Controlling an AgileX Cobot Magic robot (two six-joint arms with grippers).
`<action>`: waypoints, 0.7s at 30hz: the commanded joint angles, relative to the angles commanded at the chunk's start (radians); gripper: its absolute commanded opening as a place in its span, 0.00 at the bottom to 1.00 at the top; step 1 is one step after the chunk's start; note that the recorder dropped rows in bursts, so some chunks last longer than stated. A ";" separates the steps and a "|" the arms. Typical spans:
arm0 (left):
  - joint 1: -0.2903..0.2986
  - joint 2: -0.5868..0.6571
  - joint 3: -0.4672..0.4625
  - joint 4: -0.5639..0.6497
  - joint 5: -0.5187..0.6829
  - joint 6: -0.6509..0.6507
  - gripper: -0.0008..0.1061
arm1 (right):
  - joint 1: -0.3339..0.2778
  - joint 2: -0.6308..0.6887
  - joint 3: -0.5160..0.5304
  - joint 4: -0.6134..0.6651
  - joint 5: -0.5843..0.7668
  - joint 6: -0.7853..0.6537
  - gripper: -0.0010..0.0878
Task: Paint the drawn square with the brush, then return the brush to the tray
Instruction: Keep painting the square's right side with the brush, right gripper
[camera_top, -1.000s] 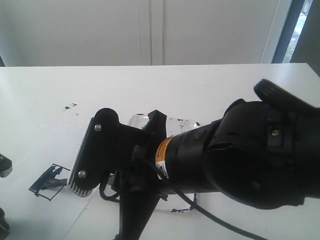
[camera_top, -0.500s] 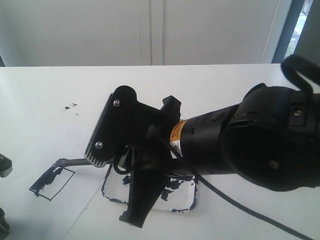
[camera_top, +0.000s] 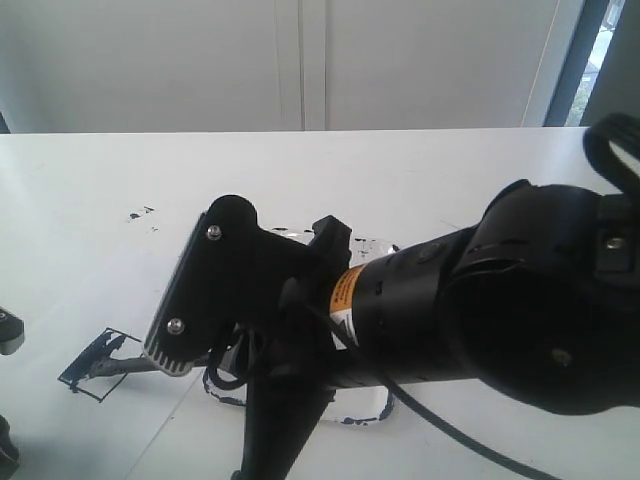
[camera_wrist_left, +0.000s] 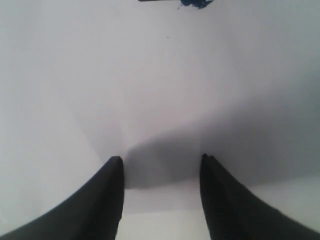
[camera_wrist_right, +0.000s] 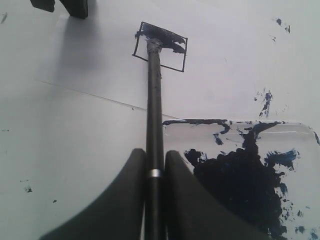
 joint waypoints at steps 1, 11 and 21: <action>0.000 0.000 0.000 0.000 0.000 0.000 0.49 | 0.000 0.000 0.000 0.000 0.000 0.000 0.01; 0.000 0.000 0.000 -0.002 0.000 0.000 0.49 | 0.000 0.008 0.000 0.000 -0.018 0.000 0.01; 0.000 0.000 0.000 -0.004 0.000 0.000 0.49 | 0.000 0.048 0.000 0.007 -0.030 0.000 0.01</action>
